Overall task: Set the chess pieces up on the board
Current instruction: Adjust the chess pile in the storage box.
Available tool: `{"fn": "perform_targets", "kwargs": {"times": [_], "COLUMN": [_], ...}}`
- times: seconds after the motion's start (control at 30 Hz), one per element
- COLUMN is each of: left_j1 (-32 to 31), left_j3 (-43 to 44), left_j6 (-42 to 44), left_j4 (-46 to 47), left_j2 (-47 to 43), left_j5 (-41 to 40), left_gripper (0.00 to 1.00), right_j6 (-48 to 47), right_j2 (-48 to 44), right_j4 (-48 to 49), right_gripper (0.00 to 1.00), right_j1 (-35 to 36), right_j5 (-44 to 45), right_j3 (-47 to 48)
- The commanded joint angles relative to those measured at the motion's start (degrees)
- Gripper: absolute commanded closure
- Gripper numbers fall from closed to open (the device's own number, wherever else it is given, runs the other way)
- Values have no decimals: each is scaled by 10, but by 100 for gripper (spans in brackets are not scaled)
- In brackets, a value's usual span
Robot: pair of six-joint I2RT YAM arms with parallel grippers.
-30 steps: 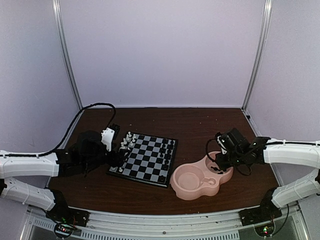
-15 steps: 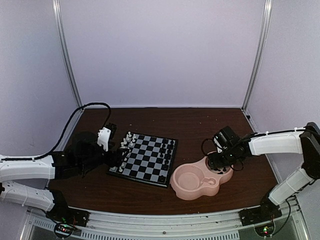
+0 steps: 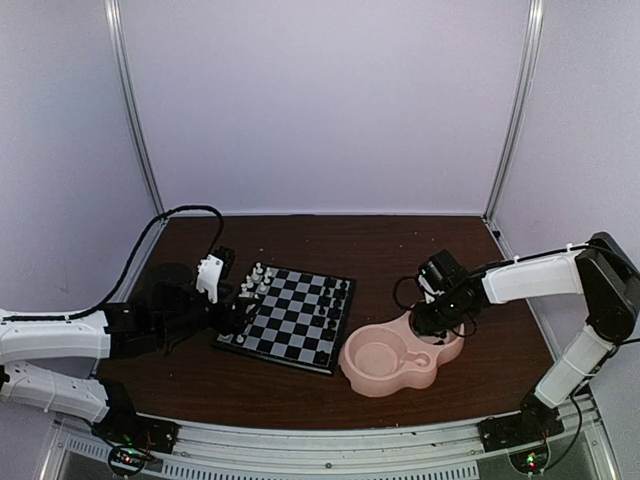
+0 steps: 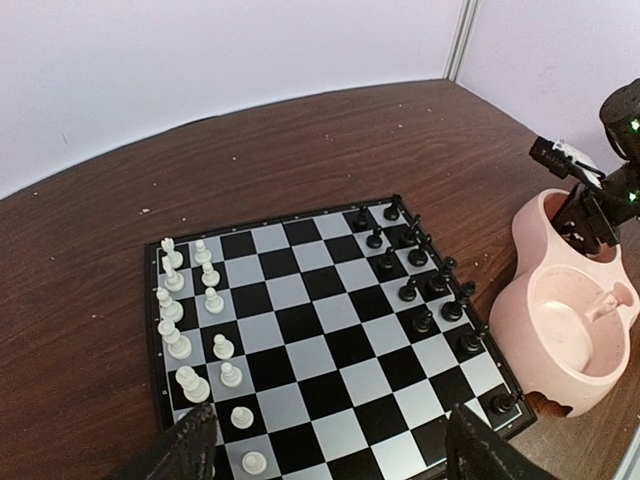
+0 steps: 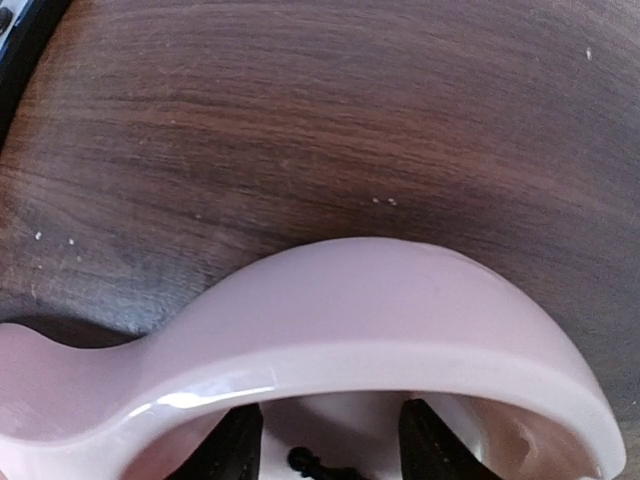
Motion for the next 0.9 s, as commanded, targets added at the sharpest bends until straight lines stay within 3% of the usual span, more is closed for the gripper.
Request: {"fn": "perform_targets", "kwargs": {"times": [0.0, 0.17, 0.33, 0.73, 0.87], "left_j1": [3, 3, 3, 3, 3], "left_j3": [2, 2, 3, 8, 9], "left_j6": [9, 10, 13, 15, 15], "left_j4": [28, 28, 26, 23, 22], "left_j2": [5, 6, 5, 8, 12], "left_j5": [11, 13, 13, 28, 32], "left_gripper": [21, 21, 21, 22, 23], "right_j6": [3, -2, -12, -15, -14], "right_j2": [-6, -49, -104, -185, -166], "right_j4": [8, 22, 35, 31, -5], "right_gripper": [64, 82, 90, 90, 74], "right_j1": [-2, -1, -1, -1, -1], "right_j5": [-14, -13, -25, -15, -15], "right_j3": [-8, -26, -46, -72, -56]}}
